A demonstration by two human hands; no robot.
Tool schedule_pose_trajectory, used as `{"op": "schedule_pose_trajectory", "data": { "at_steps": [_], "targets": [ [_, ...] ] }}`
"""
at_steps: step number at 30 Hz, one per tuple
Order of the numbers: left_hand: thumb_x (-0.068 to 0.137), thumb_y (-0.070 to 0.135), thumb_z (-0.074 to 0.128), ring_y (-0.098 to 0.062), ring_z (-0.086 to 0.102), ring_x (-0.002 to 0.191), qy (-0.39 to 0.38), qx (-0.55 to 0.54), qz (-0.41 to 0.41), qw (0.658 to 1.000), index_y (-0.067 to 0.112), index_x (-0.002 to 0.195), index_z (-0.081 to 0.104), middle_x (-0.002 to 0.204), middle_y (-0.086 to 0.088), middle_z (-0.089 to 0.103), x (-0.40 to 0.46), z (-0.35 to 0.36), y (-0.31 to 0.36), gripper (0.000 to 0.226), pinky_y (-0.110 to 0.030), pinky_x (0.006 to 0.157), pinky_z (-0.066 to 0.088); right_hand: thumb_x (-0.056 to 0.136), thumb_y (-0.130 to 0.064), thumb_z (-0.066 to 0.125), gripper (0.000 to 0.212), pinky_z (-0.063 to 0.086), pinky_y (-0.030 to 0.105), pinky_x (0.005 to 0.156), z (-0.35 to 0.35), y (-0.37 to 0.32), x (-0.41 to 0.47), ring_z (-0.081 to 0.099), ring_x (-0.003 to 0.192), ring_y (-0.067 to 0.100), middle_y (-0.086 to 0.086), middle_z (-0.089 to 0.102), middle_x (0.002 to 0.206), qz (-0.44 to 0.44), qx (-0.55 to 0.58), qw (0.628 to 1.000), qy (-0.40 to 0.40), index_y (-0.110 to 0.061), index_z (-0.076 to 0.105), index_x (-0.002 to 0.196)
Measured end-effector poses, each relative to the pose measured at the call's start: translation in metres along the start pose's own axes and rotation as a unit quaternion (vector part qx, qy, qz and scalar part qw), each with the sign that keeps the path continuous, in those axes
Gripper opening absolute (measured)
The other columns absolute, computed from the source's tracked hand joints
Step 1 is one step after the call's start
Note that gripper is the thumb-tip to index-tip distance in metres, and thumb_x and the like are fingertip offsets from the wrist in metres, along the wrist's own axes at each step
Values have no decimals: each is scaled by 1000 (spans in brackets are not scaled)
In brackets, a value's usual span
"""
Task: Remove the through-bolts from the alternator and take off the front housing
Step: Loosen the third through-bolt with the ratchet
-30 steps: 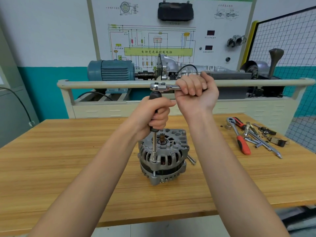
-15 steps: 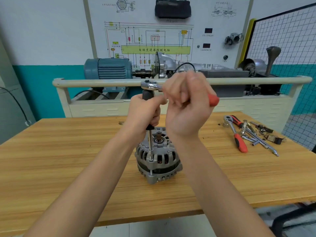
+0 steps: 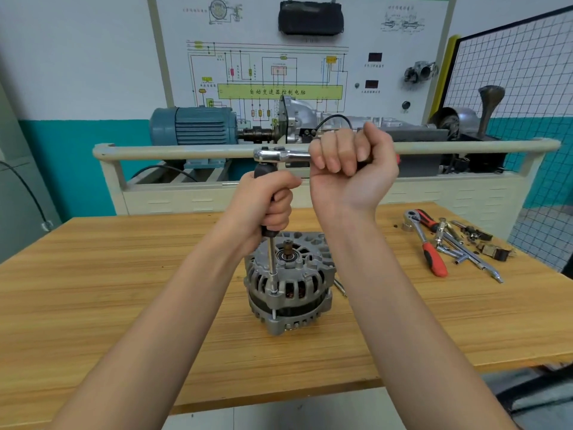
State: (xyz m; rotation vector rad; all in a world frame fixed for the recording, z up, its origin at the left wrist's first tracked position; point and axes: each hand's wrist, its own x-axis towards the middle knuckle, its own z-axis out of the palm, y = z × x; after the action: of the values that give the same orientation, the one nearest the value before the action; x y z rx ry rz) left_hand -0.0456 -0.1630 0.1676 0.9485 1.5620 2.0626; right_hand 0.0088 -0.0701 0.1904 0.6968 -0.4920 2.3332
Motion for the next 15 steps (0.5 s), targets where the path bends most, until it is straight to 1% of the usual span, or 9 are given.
{"op": "schedule_pose_trajectory", "data": {
  "at_steps": [2,3,5,6,7,8,10,13,15],
  "targets": [
    [87,3,51,-9,14,30,62,14,28,998,23,42,31,36,7,22,-1,6,-3,53,-13,38,16,87,-7,40,43,29,28,46,8,7,-18,29,39,14,-3,30,39,-87,-97,989,-75,-16,37,45],
    [86,2,52,-10,16,32,96,23,40,994,22,44,32,37,7,23,-1,8,-4,50,-13,38,17,86,-5,42,40,28,29,47,11,11,-26,29,40,15,-2,31,40,-143,-154,972,-107,-18,39,48],
    [84,2,52,-13,25,40,151,45,59,986,20,54,37,40,5,32,-1,11,-5,39,-18,42,23,83,-4,46,34,25,30,48,17,23,-40,30,45,14,-3,33,46,-242,-262,921,-157,-22,40,55],
    [84,3,51,-15,30,45,164,57,65,983,18,59,39,43,4,37,-1,11,-5,32,-23,45,27,83,-6,46,31,25,30,49,19,27,-44,32,47,14,-6,37,51,-267,-301,899,-173,-25,42,58],
    [84,4,51,-15,32,46,170,63,68,981,16,61,38,44,3,39,-1,11,-4,29,-24,46,28,83,-8,46,28,25,30,50,20,30,-45,33,48,14,-6,38,53,-276,-318,889,-179,-26,44,61],
    [84,2,52,-14,31,42,175,63,72,980,16,60,38,43,4,37,-1,10,-5,31,-21,44,27,82,-8,46,28,24,29,49,20,30,-44,32,47,13,-5,35,51,-270,-308,895,-178,-25,43,59],
    [83,-1,55,-11,23,36,159,47,70,984,18,56,35,40,7,31,-3,7,-5,39,-16,38,21,78,-7,47,35,21,27,46,17,24,-35,27,42,11,0,28,41,-216,-218,936,-172,-20,34,49],
    [82,-2,60,-12,22,37,77,30,66,994,17,56,37,44,3,28,-5,0,-4,39,-18,38,22,79,-9,43,41,23,24,43,8,5,-13,26,35,10,-5,29,35,-66,-73,989,-108,-19,36,40],
    [78,3,62,-13,25,35,-14,24,53,998,16,51,41,43,1,30,-8,-6,-1,37,-19,39,24,80,-13,41,42,23,23,41,0,-4,0,26,33,11,-4,27,34,40,24,998,-46,-17,36,38]
  ]
}}
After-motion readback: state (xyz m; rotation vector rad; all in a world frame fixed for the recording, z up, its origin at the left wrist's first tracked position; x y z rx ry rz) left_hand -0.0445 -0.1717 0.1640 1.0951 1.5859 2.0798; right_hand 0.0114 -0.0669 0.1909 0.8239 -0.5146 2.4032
